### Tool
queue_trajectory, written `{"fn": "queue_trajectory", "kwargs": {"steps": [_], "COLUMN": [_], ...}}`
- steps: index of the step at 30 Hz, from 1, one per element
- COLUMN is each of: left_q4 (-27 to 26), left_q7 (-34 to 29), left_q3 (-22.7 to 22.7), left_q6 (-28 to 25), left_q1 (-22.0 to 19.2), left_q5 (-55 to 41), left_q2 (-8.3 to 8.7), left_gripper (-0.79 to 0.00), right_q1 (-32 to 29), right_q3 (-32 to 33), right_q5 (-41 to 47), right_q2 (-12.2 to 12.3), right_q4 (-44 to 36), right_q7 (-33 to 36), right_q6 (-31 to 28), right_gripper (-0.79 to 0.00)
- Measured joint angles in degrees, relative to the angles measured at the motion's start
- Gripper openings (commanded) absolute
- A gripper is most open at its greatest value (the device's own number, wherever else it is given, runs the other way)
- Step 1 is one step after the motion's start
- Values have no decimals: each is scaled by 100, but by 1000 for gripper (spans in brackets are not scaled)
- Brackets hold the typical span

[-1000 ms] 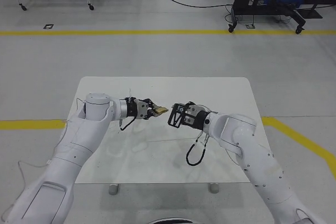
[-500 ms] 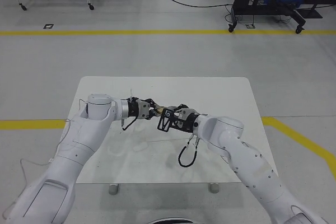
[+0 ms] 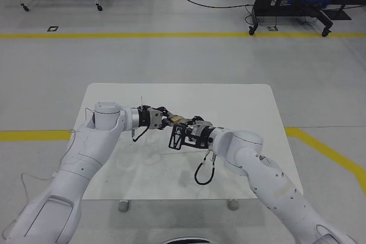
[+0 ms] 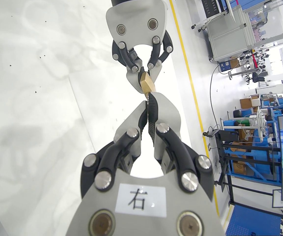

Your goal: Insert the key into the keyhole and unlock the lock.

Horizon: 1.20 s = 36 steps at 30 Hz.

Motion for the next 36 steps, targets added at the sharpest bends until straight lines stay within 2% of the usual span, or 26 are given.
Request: {"fn": "queue_trajectory", "kwargs": {"steps": [23,36], "left_q4": [47,59], "left_q7": [-119,-140], "left_q3": [40,78], "left_q6": [-84,-63], "left_q1": [-22,-57], "left_q5": [14,57], "left_q2": [27,39], "left_gripper": [-785,-785], "right_q1": [97,191], "right_q3": [-197,-581], "right_q5": [-162,-759], "right_q2": [-59,-115], "right_q4": [9,-83], "right_q7": [315,746], "right_q6": [147,36], "right_gripper": [-785,-785]}}
